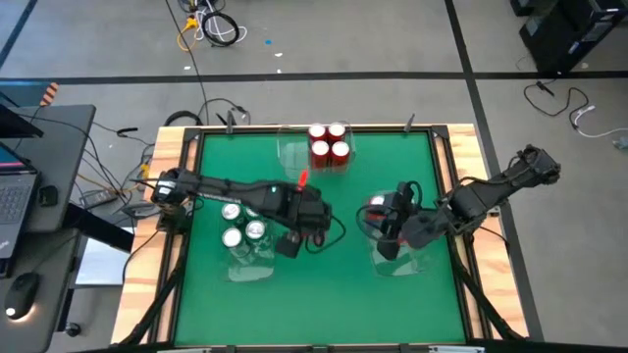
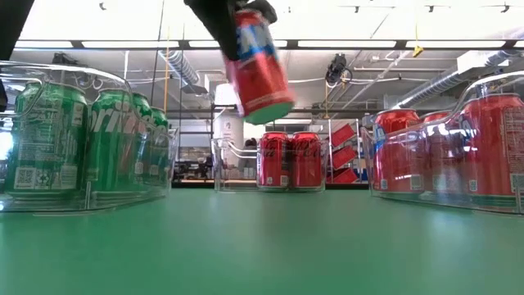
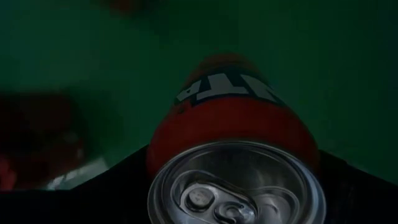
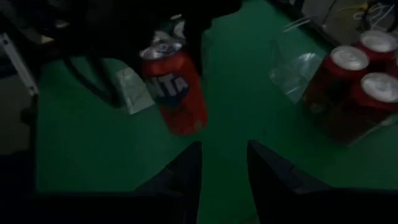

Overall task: Sort soda cans
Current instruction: Put the red soda can into the middle right transparent bin

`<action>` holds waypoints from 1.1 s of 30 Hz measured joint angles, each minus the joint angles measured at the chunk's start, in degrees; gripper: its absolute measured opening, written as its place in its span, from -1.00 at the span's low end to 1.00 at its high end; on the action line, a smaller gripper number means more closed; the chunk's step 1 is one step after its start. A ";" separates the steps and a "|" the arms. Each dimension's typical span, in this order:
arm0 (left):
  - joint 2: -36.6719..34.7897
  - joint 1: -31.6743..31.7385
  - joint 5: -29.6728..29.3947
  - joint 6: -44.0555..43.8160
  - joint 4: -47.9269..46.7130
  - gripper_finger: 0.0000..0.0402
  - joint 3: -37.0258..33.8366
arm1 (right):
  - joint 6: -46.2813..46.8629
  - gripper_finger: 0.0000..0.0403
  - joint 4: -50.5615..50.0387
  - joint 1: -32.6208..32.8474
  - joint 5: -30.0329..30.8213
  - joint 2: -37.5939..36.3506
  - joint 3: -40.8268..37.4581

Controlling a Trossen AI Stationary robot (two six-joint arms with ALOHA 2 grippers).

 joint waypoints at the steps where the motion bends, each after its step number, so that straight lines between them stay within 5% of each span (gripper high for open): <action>1: 0.00 -0.57 0.45 0.02 1.51 0.44 -0.26 | 1.32 -0.43 -1.24 0.90 -0.04 -0.14 0.00; 15: 0.00 -1.43 0.05 3.45 31.75 0.44 -1.91 | 20.92 -0.41 -17.71 9.87 -0.21 -0.83 0.00; 22: 0.03 -1.38 -2.27 3.71 26.10 0.44 -2.69 | 29.67 -0.45 -25.26 16.46 -10.71 -0.87 0.00; 30: 0.02 -1.06 -2.11 2.86 18.47 0.44 -2.69 | 50.05 -0.93 -39.36 25.16 -16.67 1.75 0.00; 33: 0.04 -1.01 -2.13 2.76 16.57 0.44 -2.67 | 54.27 -0.96 -40.23 26.67 -17.45 3.95 0.00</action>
